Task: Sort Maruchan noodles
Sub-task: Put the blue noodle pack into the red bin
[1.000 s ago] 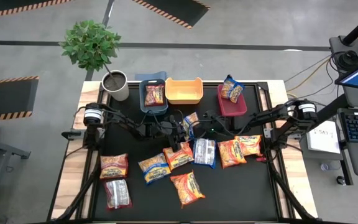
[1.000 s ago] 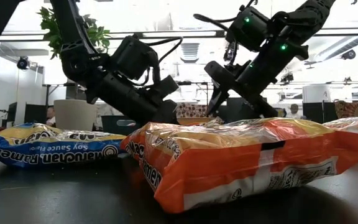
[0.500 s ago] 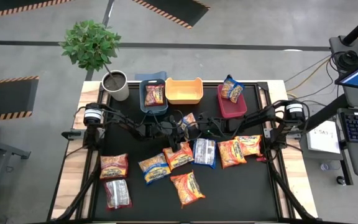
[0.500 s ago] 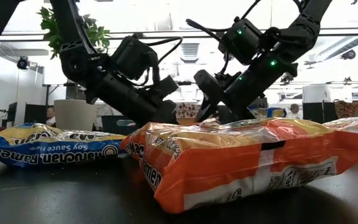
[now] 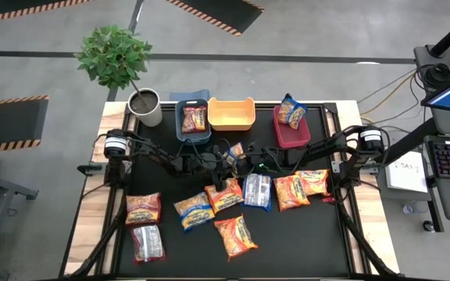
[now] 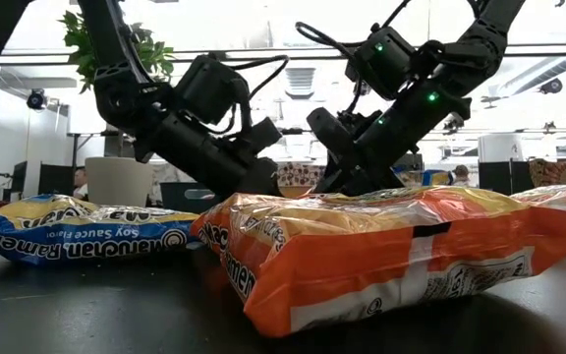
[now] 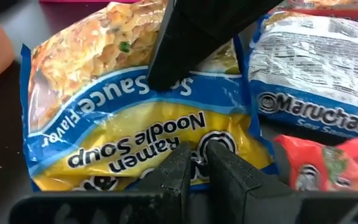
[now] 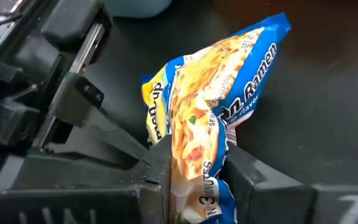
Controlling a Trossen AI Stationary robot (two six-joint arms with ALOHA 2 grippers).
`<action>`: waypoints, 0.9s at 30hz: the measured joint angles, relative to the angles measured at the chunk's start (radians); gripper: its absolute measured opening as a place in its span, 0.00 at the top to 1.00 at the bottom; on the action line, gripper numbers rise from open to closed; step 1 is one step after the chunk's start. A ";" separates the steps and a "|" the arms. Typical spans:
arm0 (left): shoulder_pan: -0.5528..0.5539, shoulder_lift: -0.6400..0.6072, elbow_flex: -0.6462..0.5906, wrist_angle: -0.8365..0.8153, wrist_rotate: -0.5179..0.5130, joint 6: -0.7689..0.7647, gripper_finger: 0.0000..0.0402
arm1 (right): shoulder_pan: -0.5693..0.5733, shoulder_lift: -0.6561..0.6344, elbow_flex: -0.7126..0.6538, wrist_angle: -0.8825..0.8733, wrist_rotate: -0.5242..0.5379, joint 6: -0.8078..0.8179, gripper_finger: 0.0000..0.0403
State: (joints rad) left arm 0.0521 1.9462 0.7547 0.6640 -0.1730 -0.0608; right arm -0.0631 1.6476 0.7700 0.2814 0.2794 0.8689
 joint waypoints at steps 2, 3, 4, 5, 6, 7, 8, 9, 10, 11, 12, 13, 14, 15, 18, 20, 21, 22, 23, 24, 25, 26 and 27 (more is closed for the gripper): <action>-0.006 -0.028 -0.001 -0.034 0.000 0.002 0.90 | 0.001 -0.013 0.000 -0.003 -0.002 -0.020 0.80; -0.009 -0.049 -0.001 -0.052 0.000 0.008 0.90 | 0.001 -0.023 0.000 -0.003 -0.002 -0.029 0.80; -0.011 -0.073 -0.001 -0.074 0.000 0.014 0.90 | 0.001 -0.035 0.000 -0.004 -0.001 -0.041 0.80; -0.014 -0.100 -0.001 -0.100 0.000 0.019 0.90 | 0.001 -0.049 0.000 -0.012 0.000 -0.053 0.80; -0.018 -0.128 -0.001 -0.131 0.000 0.025 0.90 | 0.001 -0.061 0.000 -0.020 0.002 -0.065 0.80; -0.021 -0.156 -0.001 -0.160 0.000 0.027 0.90 | 0.000 -0.074 0.000 -0.025 0.003 -0.080 0.81; -0.026 -0.187 -0.001 -0.189 0.000 0.030 0.90 | 0.000 -0.089 0.000 -0.039 0.002 -0.095 0.81; -0.030 -0.220 -0.001 -0.215 0.000 0.035 0.90 | 0.000 -0.103 0.000 -0.052 0.005 -0.111 0.81; -0.036 -0.255 -0.001 -0.232 0.000 0.041 0.90 | -0.001 -0.117 0.000 -0.052 0.006 -0.130 0.81; -0.043 -0.294 0.000 -0.254 0.000 0.048 0.90 | -0.003 -0.135 0.000 -0.055 0.005 -0.141 0.81; -0.051 -0.327 0.000 -0.265 0.000 0.053 0.90 | -0.006 -0.154 0.000 -0.063 0.005 -0.162 0.81; -0.060 -0.365 -0.001 -0.274 0.000 0.058 0.90 | -0.010 -0.174 0.000 -0.068 0.004 -0.179 0.81; -0.071 -0.399 -0.003 -0.284 0.000 0.062 0.90 | -0.016 -0.196 0.000 -0.078 0.000 -0.189 0.81; -0.083 -0.437 -0.006 -0.291 0.001 0.068 0.90 | -0.023 -0.218 0.000 -0.090 -0.002 -0.205 0.81; -0.131 -0.542 -0.019 -0.324 0.006 0.092 0.90 | -0.054 -0.295 0.000 -0.120 -0.036 -0.249 0.81; -0.165 -0.603 -0.031 -0.343 0.007 0.104 0.90 | -0.076 -0.353 0.000 -0.145 -0.060 -0.274 0.81; -0.181 -0.631 -0.042 -0.349 0.007 0.107 0.90 | -0.083 -0.374 0.000 -0.156 -0.059 -0.288 0.81; -0.193 -0.658 -0.052 -0.352 0.008 0.108 0.90 | -0.089 -0.397 0.000 -0.157 -0.059 -0.300 0.81; -0.206 -0.681 -0.060 -0.351 0.009 0.108 0.90 | -0.096 -0.420 0.000 -0.169 -0.061 -0.314 0.81; -0.214 -0.699 -0.066 -0.350 0.008 0.107 0.90 | -0.099 -0.440 0.000 -0.179 -0.059 -0.334 0.81; -0.220 -0.716 -0.072 -0.348 0.008 0.107 0.90 | -0.100 -0.455 0.000 -0.173 -0.056 -0.349 0.81; -0.227 -0.729 -0.079 -0.350 0.008 0.104 0.90 | -0.101 -0.471 0.000 -0.171 -0.050 -0.366 0.81; -0.231 -0.735 -0.081 -0.350 0.008 0.102 0.90 | -0.101 -0.485 0.000 -0.175 -0.042 -0.381 0.81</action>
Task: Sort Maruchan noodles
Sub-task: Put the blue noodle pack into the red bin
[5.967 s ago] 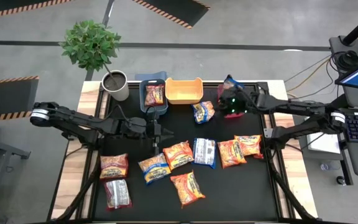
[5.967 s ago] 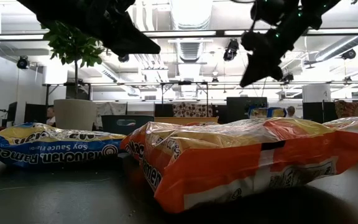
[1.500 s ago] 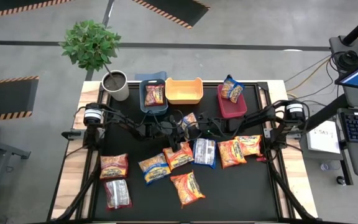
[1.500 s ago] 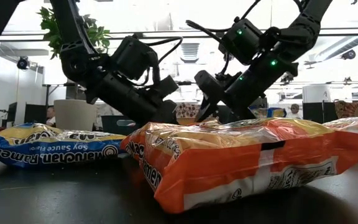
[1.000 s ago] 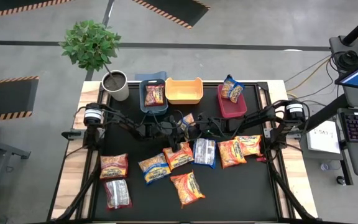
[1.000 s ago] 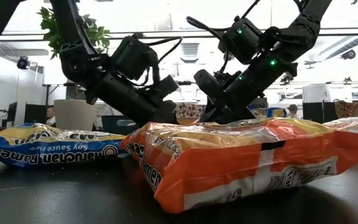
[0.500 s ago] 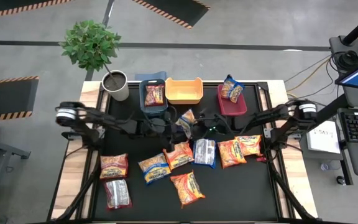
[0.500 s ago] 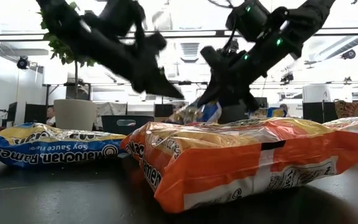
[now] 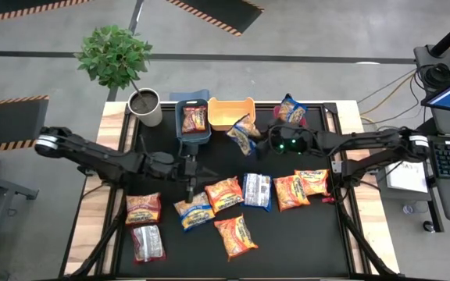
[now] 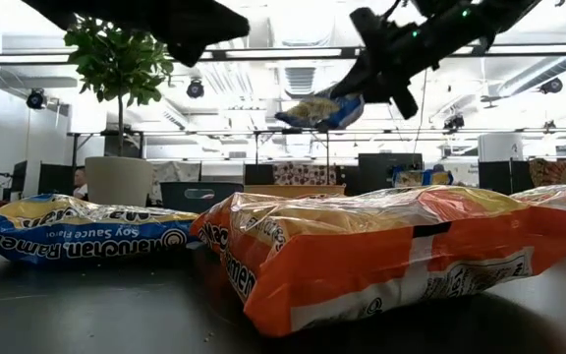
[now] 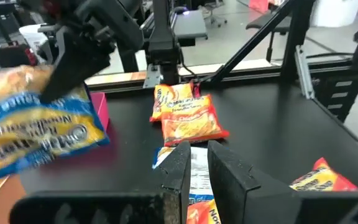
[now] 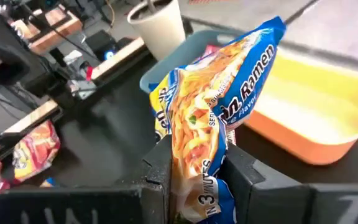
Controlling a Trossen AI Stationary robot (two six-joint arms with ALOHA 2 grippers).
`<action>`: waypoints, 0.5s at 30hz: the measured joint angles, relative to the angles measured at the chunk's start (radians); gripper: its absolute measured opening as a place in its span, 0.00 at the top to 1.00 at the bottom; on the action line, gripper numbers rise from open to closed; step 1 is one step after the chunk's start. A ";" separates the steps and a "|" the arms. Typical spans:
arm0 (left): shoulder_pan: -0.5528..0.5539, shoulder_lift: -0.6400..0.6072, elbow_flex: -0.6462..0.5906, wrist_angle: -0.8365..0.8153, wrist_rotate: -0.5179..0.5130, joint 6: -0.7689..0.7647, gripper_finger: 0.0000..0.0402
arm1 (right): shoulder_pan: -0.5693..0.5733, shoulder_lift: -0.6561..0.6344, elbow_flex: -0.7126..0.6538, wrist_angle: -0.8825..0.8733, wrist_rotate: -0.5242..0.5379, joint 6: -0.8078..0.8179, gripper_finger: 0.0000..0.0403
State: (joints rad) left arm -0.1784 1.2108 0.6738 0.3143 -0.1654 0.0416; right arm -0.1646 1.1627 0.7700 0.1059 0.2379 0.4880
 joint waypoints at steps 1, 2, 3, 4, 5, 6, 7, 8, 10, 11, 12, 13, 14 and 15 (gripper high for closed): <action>-0.003 -0.004 -0.002 0.003 0.000 -0.003 0.90 | 0.000 -0.013 0.000 -0.002 0.003 -0.020 0.81; -0.007 -0.008 -0.006 0.002 0.000 -0.009 0.90 | 0.000 -0.022 0.000 0.000 0.003 -0.038 0.81; -0.009 -0.009 -0.008 0.000 0.000 -0.016 0.90 | 0.000 -0.031 0.000 0.001 0.005 -0.047 0.81; -0.009 -0.005 -0.009 0.002 0.000 -0.025 0.90 | 0.000 -0.041 0.000 -0.006 0.005 -0.061 0.81; -0.012 -0.003 -0.010 0.003 0.000 -0.036 0.90 | 0.000 -0.049 0.000 -0.013 0.005 -0.073 0.81; -0.015 -0.002 -0.014 0.002 0.001 -0.048 0.90 | 0.000 -0.055 0.000 -0.012 0.005 -0.088 0.81; -0.019 -0.002 -0.018 -0.001 0.000 -0.061 0.90 | 0.000 -0.062 0.000 -0.018 0.004 -0.095 0.81; -0.024 0.000 -0.021 0.001 0.000 -0.080 0.90 | 0.000 -0.070 0.000 -0.032 0.005 -0.102 0.81; -0.035 0.003 -0.030 0.011 0.000 -0.127 0.90 | 0.000 -0.081 0.000 -0.041 0.006 -0.126 0.81; -0.043 0.002 -0.036 0.014 0.000 -0.154 0.90 | 0.000 -0.086 0.000 -0.042 0.007 -0.142 0.81; -0.052 0.005 -0.041 0.030 0.000 -0.180 0.90 | 0.000 -0.091 0.000 -0.042 0.009 -0.150 0.81; -0.061 0.011 -0.047 0.059 0.000 -0.202 0.90 | -0.002 -0.093 0.000 -0.038 0.011 -0.161 0.81; -0.072 0.015 -0.054 0.086 0.000 -0.219 0.90 | -0.004 -0.094 0.000 -0.029 0.019 -0.169 0.81; -0.084 0.024 -0.062 0.119 0.000 -0.227 0.90 | -0.007 -0.094 0.000 -0.019 0.023 -0.182 0.81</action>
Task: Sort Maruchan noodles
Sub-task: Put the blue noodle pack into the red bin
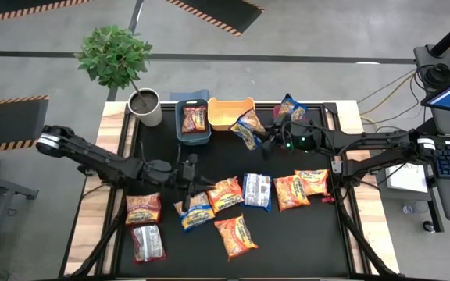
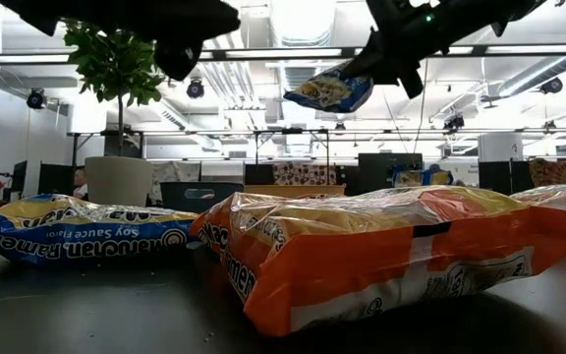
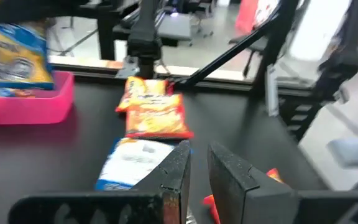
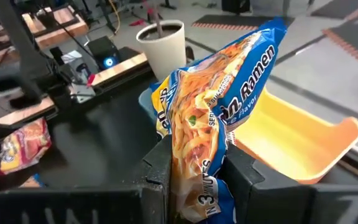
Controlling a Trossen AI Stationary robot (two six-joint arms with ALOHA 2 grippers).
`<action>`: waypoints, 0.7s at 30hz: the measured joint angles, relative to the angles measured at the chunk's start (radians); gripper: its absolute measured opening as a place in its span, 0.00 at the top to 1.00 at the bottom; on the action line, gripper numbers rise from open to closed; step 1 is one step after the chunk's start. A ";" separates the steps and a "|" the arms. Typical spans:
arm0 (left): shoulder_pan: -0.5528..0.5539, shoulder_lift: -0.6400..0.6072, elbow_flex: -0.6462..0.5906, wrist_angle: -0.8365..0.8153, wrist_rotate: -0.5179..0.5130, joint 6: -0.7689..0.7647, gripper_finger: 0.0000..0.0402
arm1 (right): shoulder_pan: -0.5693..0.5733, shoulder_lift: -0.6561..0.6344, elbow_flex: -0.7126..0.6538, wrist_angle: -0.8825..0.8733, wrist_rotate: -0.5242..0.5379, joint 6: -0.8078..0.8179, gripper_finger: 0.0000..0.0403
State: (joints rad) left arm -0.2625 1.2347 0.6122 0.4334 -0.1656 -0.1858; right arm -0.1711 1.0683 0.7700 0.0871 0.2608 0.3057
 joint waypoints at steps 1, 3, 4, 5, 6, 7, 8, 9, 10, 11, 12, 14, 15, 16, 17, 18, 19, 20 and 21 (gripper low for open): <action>-0.011 0.014 -0.003 0.042 -0.001 -0.005 0.90 | -0.005 0.000 0.000 0.013 0.001 -0.011 0.81; -0.034 0.041 -0.005 0.108 -0.004 -0.007 0.90 | -0.018 0.005 0.000 0.043 0.002 -0.032 0.81; -0.044 0.054 -0.005 0.134 -0.005 -0.007 0.90 | -0.023 0.008 0.000 0.059 0.002 -0.039 0.81; -0.052 0.067 -0.004 0.157 -0.005 -0.007 0.90 | -0.030 0.012 0.000 0.070 0.002 -0.048 0.81; -0.060 0.079 -0.004 0.168 -0.005 -0.007 0.90 | -0.036 0.014 0.000 0.077 0.002 -0.061 0.81; -0.066 0.088 -0.004 0.171 -0.005 -0.007 0.90 | -0.041 0.018 0.000 0.081 0.002 -0.064 0.81; -0.071 0.098 -0.004 0.176 -0.006 -0.008 0.90 | -0.046 0.023 0.000 0.087 0.003 -0.070 0.81; -0.072 0.106 -0.004 0.188 -0.006 -0.011 0.90 | -0.051 0.026 0.000 0.087 0.002 -0.072 0.81; -0.073 0.110 -0.004 0.188 -0.007 -0.017 0.90 | -0.056 0.029 0.000 0.083 0.002 -0.072 0.81; -0.075 0.114 -0.004 0.191 -0.009 -0.024 0.90 | -0.059 0.035 0.000 0.084 0.002 -0.072 0.81; -0.075 0.119 -0.004 0.200 -0.009 -0.030 0.90 | -0.062 0.041 0.000 0.088 0.002 -0.072 0.81; -0.075 0.128 -0.004 0.206 -0.009 -0.033 0.90 | -0.068 0.050 0.000 0.083 0.002 -0.072 0.81; -0.075 0.131 -0.004 0.212 -0.009 -0.033 0.90 | -0.069 0.055 0.000 0.083 0.003 -0.072 0.81; -0.075 0.132 -0.004 0.214 -0.009 -0.034 0.90 | -0.069 0.060 0.000 0.086 0.003 -0.072 0.81; -0.075 0.132 -0.004 0.214 -0.009 -0.034 0.90 | -0.069 0.061 0.000 0.085 0.002 -0.072 0.81; -0.075 0.132 -0.004 0.215 -0.009 -0.034 0.90 | -0.072 0.062 0.000 0.083 0.002 -0.072 0.81; -0.075 0.132 -0.004 0.217 -0.009 -0.033 0.90 | -0.072 0.063 0.000 0.085 0.002 -0.071 0.81; -0.075 0.132 -0.004 0.219 -0.009 -0.032 0.90 | -0.072 0.063 0.000 0.087 0.002 -0.071 0.81; -0.075 0.132 -0.004 0.220 -0.009 -0.027 0.90 | -0.072 0.063 0.000 0.086 0.002 -0.071 0.81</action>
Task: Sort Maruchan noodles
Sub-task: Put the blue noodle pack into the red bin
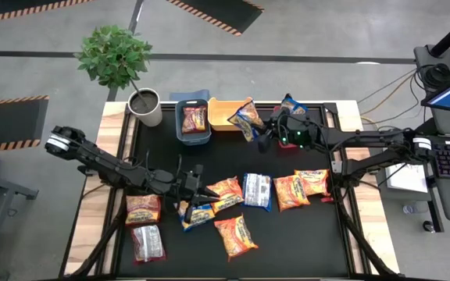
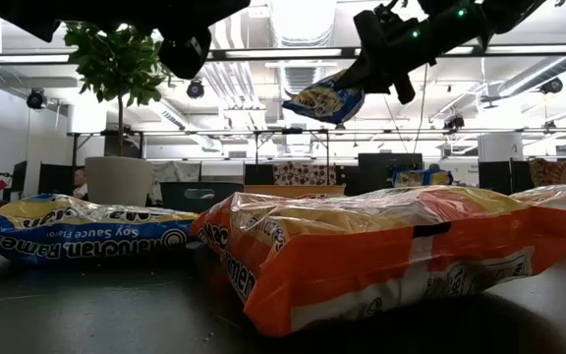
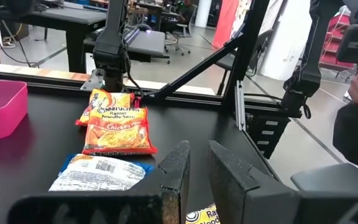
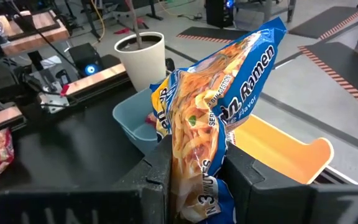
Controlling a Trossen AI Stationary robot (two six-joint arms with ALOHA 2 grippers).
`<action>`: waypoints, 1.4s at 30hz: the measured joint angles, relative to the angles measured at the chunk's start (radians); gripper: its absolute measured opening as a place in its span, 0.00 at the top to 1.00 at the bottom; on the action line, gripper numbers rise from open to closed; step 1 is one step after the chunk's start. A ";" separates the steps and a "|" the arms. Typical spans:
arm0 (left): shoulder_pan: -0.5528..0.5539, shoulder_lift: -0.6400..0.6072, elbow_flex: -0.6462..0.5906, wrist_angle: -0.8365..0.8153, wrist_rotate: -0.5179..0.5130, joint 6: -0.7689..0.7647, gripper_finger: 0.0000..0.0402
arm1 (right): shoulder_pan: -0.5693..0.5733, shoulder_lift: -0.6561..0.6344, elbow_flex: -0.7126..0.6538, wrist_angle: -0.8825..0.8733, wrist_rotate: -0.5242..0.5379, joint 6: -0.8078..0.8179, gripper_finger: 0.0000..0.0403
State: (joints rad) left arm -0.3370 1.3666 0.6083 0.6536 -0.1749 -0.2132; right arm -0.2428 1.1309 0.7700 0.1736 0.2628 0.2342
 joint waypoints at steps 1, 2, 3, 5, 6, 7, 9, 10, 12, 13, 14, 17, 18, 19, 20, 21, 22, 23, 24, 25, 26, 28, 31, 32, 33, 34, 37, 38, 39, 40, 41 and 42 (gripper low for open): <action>0.000 0.000 0.000 0.001 0.000 0.001 0.90 | 0.000 0.000 0.000 0.000 0.000 0.000 0.81; 0.000 0.000 0.000 0.002 0.000 0.001 0.90 | 0.000 0.000 0.000 0.000 0.000 0.000 0.81; 0.000 0.000 0.000 0.002 0.000 0.001 0.90 | 0.000 0.000 0.000 0.000 0.000 0.000 0.81; 0.000 0.000 0.000 0.002 0.000 0.003 0.90 | 0.000 0.000 0.000 -0.001 0.000 0.000 0.81; 0.000 0.000 0.000 0.002 0.000 0.005 0.90 | 0.000 0.000 0.000 -0.003 0.000 0.000 0.81; 0.000 0.000 0.000 0.002 0.000 0.008 0.90 | 0.000 0.000 0.000 -0.004 0.000 0.000 0.81; 0.000 0.000 0.000 0.002 0.000 0.011 0.90 | 0.000 0.000 0.000 -0.004 0.000 0.000 0.81; 0.000 0.000 0.000 0.002 0.000 0.011 0.90 | 0.000 0.000 0.000 -0.004 0.000 0.000 0.81; 0.000 0.000 0.000 0.002 0.000 0.012 0.90 | 0.000 0.000 0.000 -0.004 0.000 0.001 0.81; 0.000 0.000 0.000 0.002 0.000 0.012 0.90 | 0.000 0.000 0.000 -0.004 0.000 0.001 0.81; 0.000 0.000 0.000 0.002 0.000 0.012 0.90 | 0.000 0.000 0.000 -0.004 0.000 0.001 0.81; 0.000 0.000 0.000 0.002 0.000 0.012 0.90 | 0.000 0.000 0.000 -0.004 0.000 0.001 0.81; 0.000 0.000 0.000 0.002 0.000 0.012 0.90 | 0.000 0.000 0.000 -0.004 0.000 0.001 0.81; 0.000 0.000 0.000 0.002 0.000 0.013 0.90 | 0.000 0.000 0.000 -0.004 0.000 0.000 0.81; 0.000 0.000 0.000 0.002 0.000 0.013 0.90 | 0.000 0.000 0.000 -0.004 0.000 0.000 0.81; 0.000 0.000 0.000 0.002 0.000 0.013 0.90 | 0.000 0.000 0.000 -0.004 0.000 0.000 0.81; 0.000 0.000 0.000 0.002 -0.001 0.013 0.90 | 0.000 0.000 0.000 -0.004 0.000 0.000 0.81; 0.000 0.000 0.000 0.002 -0.001 0.013 0.90 | 0.000 0.000 0.000 -0.004 0.000 0.000 0.81; 0.000 0.000 0.000 0.002 -0.001 0.013 0.90 | 0.000 0.000 0.000 -0.004 0.000 0.000 0.81; 0.000 0.000 0.000 0.002 -0.001 0.013 0.90 | 0.000 0.000 0.000 -0.004 0.000 -0.004 0.82; 0.000 0.000 0.000 0.002 -0.001 0.013 0.90 | -0.002 -0.003 0.000 -0.005 0.000 -0.010 0.82; 0.000 0.000 0.000 0.002 -0.001 0.013 0.90 | -0.007 -0.015 0.000 -0.006 -0.001 -0.011 0.82; 0.000 0.000 0.000 0.002 -0.001 0.023 0.90 | -0.017 -0.041 0.014 -0.040 -0.002 -0.011 0.82; 0.000 0.000 0.000 0.002 -0.001 0.029 0.90 | -0.020 -0.052 0.022 -0.061 -0.002 -0.011 0.82; 0.000 0.000 0.000 0.002 -0.001 0.033 0.90 | -0.023 -0.062 0.030 -0.088 -0.001 -0.010 0.82; 0.000 0.000 0.001 0.002 -0.001 0.040 0.90 | -0.025 -0.071 0.040 -0.116 -0.001 -0.010 0.82; 0.000 0.000 0.001 0.002 -0.001 0.068 0.90 | -0.035 -0.101 0.073 -0.221 -0.001 -0.009 0.82; 0.001 0.000 0.001 0.002 -0.002 0.081 0.90 | -0.038 -0.110 0.078 -0.248 0.000 -0.004 0.82; 0.001 0.000 0.001 0.002 -0.002 0.095 0.90 | -0.041 -0.122 0.078 -0.266 0.000 0.003 0.82; 0.001 0.000 0.001 0.002 -0.002 0.106 0.90 | -0.045 -0.134 0.078 -0.285 0.000 0.009 0.82; 0.001 -0.001 0.001 0.002 -0.002 0.117 0.90 | -0.049 -0.146 0.078 -0.303 0.001 0.018 0.82; 0.001 -0.001 0.001 0.002 -0.002 0.126 0.90 | -0.053 -0.158 0.078 -0.321 0.001 0.030 0.82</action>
State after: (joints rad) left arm -0.3358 1.3659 0.6090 0.6552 -0.1764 -0.0867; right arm -0.2954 0.9730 0.8482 -0.1474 0.2639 0.2637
